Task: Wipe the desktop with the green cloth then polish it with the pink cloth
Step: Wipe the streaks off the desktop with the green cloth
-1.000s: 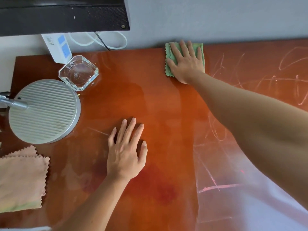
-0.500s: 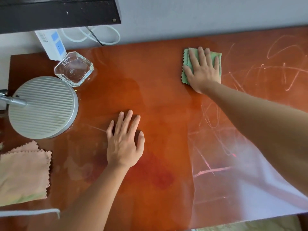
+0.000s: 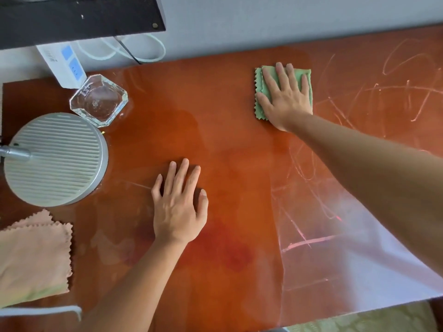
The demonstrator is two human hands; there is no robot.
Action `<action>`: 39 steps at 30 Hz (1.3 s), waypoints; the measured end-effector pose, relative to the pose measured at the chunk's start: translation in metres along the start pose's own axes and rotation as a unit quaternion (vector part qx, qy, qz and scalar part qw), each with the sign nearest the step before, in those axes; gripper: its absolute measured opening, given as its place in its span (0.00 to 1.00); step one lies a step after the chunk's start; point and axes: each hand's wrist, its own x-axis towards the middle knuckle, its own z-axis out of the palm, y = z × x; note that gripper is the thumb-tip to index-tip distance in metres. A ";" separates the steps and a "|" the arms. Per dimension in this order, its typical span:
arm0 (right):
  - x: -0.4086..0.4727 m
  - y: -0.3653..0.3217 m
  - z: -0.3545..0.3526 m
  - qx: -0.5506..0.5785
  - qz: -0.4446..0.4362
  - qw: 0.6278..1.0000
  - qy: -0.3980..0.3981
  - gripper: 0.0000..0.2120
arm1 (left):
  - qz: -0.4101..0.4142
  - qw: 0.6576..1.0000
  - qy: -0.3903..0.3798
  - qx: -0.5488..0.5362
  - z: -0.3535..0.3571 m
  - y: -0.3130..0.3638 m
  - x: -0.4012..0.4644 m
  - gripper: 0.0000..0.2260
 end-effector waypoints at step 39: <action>-0.141 -0.021 0.032 0.015 0.049 0.999 0.014 0.32 | 0.003 1.000 -0.027 0.002 -0.001 -0.002 0.002 0.26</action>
